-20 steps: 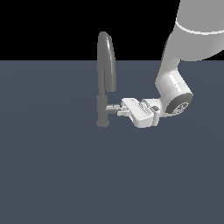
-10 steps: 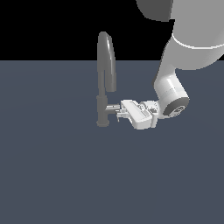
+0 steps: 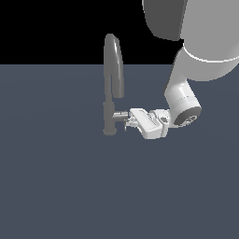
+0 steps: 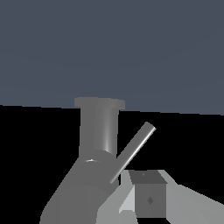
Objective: Turn on the faucet by rotating a designated handle.
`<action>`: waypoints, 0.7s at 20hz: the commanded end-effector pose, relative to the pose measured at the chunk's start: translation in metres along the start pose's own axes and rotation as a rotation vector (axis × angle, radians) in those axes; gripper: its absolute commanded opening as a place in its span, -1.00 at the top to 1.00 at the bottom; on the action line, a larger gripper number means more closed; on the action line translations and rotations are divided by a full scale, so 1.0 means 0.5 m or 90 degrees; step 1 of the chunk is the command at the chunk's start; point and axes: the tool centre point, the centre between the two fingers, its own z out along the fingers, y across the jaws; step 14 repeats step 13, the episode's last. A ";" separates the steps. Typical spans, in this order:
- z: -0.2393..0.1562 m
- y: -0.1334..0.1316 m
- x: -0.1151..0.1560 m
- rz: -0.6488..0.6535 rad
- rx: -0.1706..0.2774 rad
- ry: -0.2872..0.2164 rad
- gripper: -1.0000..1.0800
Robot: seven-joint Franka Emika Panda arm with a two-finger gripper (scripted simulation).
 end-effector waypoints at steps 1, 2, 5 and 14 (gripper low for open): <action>0.007 -0.012 0.031 0.007 0.008 0.007 1.00; 0.007 -0.014 0.037 0.009 0.008 0.007 1.00; 0.008 -0.018 0.054 0.014 0.009 0.007 1.00; 0.009 -0.028 0.090 0.025 0.011 0.008 1.00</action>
